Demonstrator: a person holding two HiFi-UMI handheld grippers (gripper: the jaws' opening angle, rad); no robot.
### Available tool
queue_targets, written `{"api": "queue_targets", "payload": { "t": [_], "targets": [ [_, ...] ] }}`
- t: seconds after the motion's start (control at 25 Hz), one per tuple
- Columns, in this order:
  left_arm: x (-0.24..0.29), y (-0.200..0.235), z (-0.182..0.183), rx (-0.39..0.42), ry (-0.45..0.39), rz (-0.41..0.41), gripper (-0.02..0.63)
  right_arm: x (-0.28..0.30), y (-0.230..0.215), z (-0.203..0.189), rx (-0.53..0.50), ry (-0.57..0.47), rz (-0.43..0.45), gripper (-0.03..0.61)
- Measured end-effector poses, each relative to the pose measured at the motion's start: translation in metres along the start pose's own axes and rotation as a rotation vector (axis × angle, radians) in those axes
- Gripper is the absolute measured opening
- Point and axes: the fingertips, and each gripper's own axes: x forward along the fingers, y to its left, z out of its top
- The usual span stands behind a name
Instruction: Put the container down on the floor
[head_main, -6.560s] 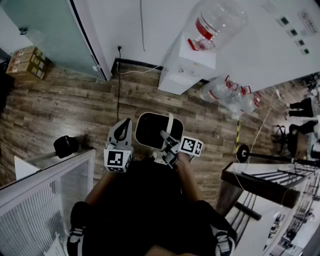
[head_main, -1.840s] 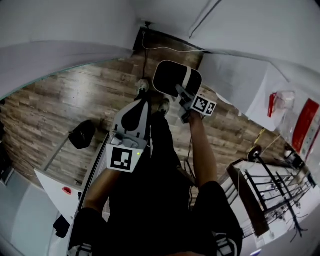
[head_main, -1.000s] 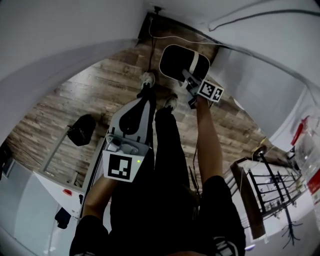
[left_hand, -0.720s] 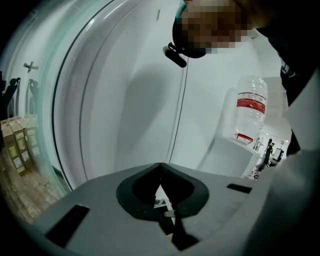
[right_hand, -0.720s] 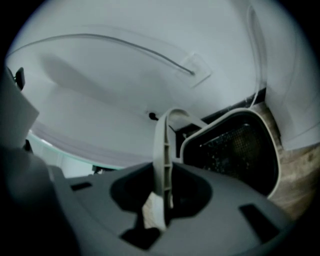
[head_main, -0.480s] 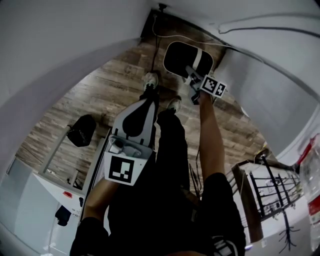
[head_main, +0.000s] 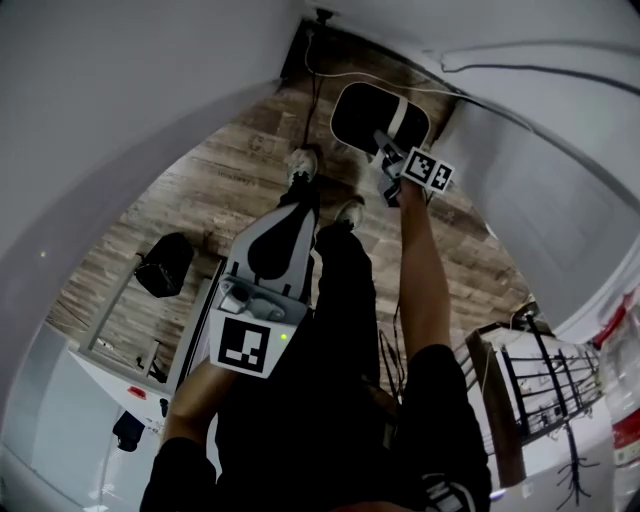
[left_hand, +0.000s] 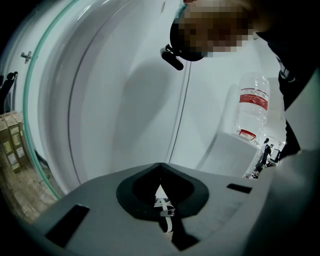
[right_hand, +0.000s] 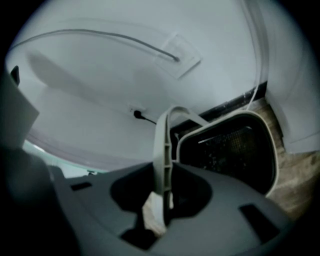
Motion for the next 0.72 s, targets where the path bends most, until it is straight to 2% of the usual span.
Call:
{"api": "queue_targets", "payload": {
  "t": [0.32,0.72],
  "targets": [
    [0.009,-0.001,-0.002,-0.018,-0.002,0.008,0.028,-0.009,-0.025,0.014,-0.025,0.014,-0.065,0.095],
    [0.009,-0.002,-0.001,-0.024,-0.018,0.024,0.028,-0.011,-0.033,0.005,-0.063,0.058,-0.093,0.100]
  ]
}}
